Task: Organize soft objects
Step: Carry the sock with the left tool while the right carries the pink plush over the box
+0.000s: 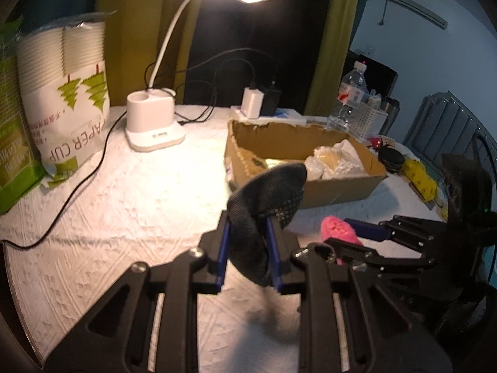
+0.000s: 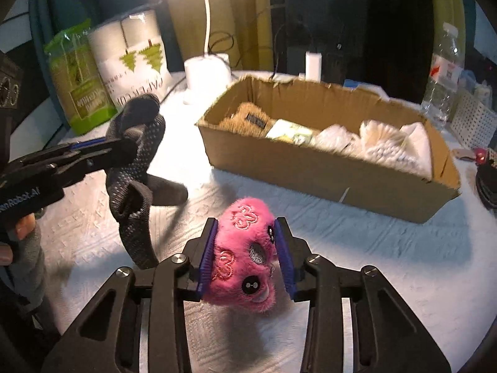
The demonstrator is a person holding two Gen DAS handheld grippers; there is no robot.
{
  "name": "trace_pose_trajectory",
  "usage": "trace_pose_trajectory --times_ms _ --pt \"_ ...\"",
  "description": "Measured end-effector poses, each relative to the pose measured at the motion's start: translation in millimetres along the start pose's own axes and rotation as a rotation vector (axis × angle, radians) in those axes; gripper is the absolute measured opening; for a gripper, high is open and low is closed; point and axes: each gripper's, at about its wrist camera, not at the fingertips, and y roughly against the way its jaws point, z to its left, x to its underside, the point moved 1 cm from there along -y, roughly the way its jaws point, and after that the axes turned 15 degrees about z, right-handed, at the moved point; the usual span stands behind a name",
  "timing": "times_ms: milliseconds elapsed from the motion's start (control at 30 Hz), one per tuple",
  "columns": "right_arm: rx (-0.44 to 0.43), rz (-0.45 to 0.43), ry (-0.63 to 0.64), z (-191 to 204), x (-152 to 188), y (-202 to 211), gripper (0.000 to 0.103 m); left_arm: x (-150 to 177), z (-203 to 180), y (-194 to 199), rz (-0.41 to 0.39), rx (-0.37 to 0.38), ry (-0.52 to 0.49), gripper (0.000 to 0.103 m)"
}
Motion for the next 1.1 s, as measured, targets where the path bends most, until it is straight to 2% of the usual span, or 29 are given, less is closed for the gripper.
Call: trace_pose_trajectory --times_ms 767,1100 --pt "0.03 -0.194 -0.04 -64 -21 82 0.039 -55 -66 26 -0.1 -0.026 -0.08 0.023" --pt "0.045 -0.245 -0.048 -84 -35 99 0.039 -80 -83 28 -0.128 -0.029 -0.115 0.023"
